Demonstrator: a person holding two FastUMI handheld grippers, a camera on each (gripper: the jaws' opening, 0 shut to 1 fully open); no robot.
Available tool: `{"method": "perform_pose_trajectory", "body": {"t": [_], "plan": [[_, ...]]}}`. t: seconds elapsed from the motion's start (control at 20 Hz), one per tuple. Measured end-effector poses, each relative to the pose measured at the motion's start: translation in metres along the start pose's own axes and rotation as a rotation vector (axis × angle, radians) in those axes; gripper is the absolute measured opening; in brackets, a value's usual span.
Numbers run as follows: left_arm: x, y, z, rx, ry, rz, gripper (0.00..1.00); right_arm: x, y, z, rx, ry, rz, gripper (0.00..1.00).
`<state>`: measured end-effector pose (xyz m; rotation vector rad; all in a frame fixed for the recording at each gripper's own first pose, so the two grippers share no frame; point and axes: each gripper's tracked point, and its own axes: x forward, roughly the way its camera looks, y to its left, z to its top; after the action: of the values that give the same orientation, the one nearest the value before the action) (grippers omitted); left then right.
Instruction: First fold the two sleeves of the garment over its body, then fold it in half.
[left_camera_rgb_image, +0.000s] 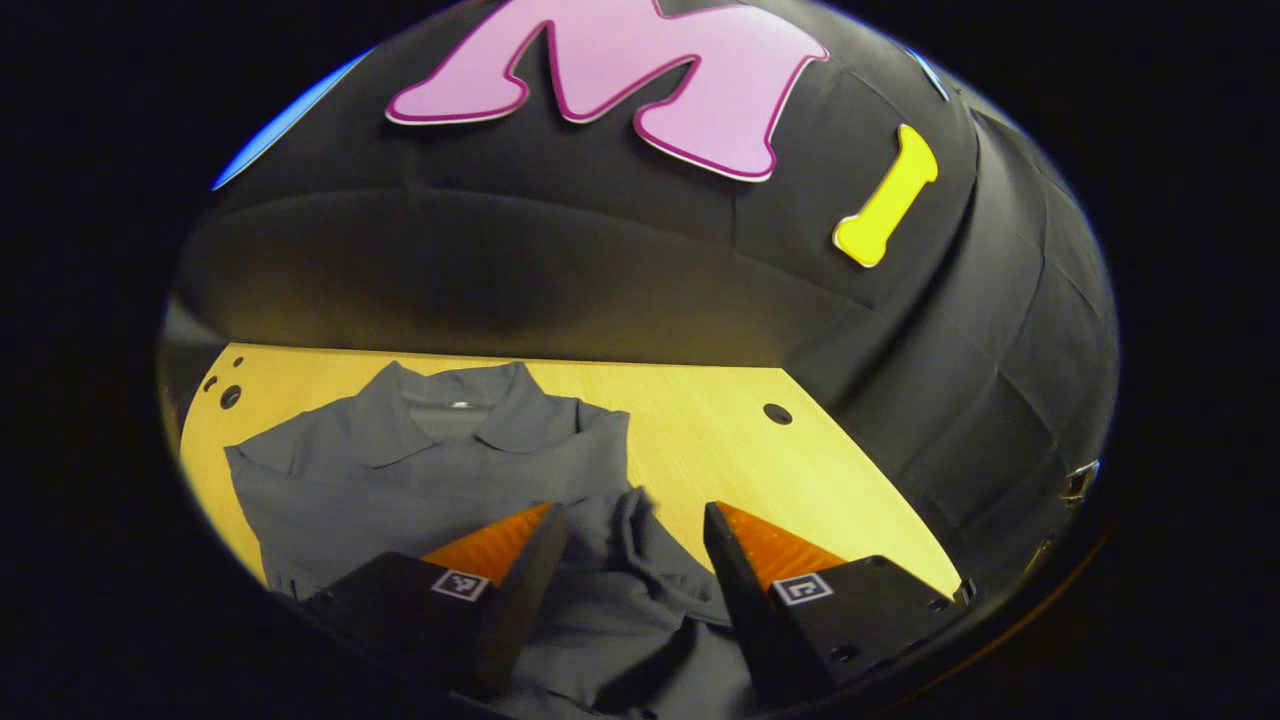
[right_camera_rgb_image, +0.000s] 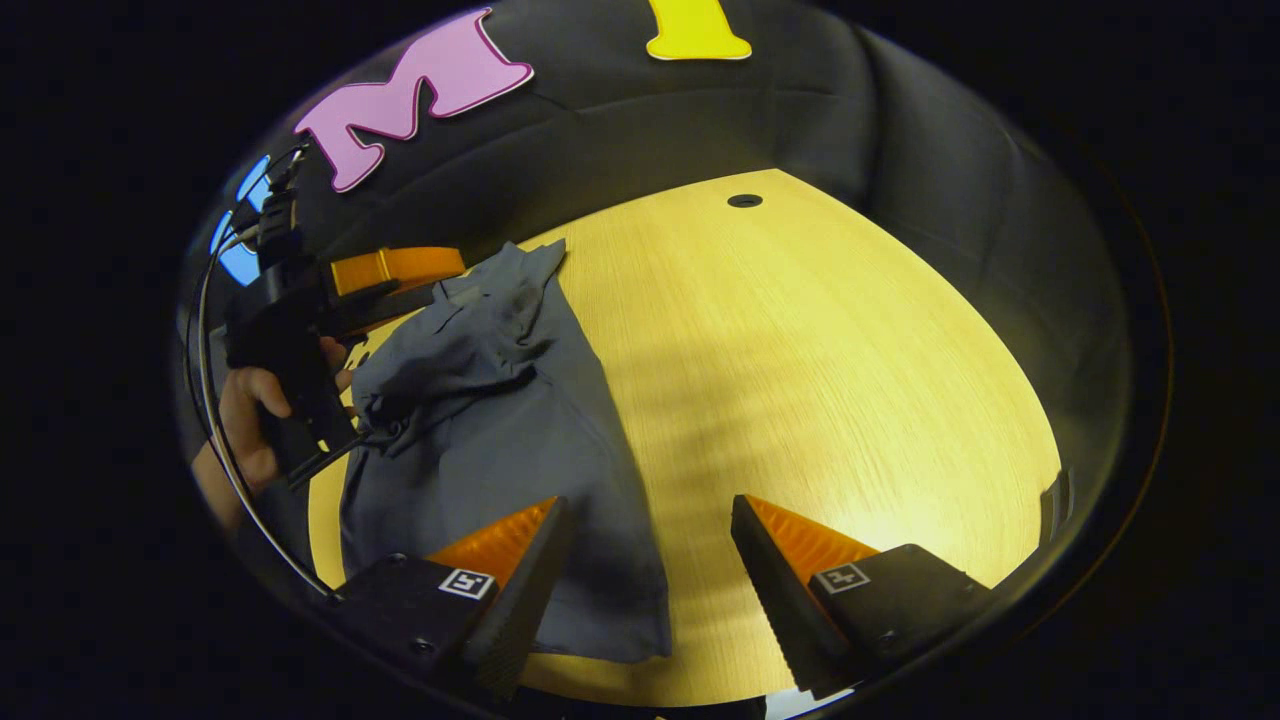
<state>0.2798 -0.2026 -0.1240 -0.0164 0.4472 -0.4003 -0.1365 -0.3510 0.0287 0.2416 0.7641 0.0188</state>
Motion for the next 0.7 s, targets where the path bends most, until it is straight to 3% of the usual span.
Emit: {"method": "perform_pose_trajectory", "body": {"t": [0.15, 0.25, 0.3, 0.35, 0.4, 0.55, 0.6, 0.7], "plan": [[-0.043, 0.035, -0.018, -0.02, 0.005, 0.053, 0.95, 0.004, 0.013, -0.011, 0.009, 0.038, 0.038, 0.99], [-0.08, 0.064, -0.04, -0.013, 0.024, 0.09, 0.92, 0.009, 0.016, -0.023, 0.017, 0.081, 0.047, 0.99], [-0.099, 0.079, -0.053, -0.008, 0.041, 0.104, 0.96, 0.01, 0.015, -0.027, 0.024, 0.094, 0.044, 0.99], [-0.118, 0.093, -0.068, -0.007, 0.059, 0.11, 0.92, 0.011, 0.015, -0.03, 0.031, 0.104, 0.039, 0.99], [-0.139, 0.108, -0.083, -0.003, 0.079, 0.12, 0.96, 0.014, 0.016, -0.037, 0.034, 0.12, 0.037, 0.99], [-0.195, 0.166, -0.13, 0.035, 0.144, 0.233, 0.96, 0.02, 0.015, -0.051, 0.041, 0.159, 0.021, 0.99], [-0.212, 0.181, -0.145, 0.031, 0.163, 0.269, 0.92, 0.021, 0.015, -0.059, 0.043, 0.174, 0.014, 0.99], [-0.24, 0.198, -0.171, -0.018, 0.184, 0.314, 0.96, 0.023, 0.022, -0.069, 0.063, 0.202, 0.018, 0.99]]}}
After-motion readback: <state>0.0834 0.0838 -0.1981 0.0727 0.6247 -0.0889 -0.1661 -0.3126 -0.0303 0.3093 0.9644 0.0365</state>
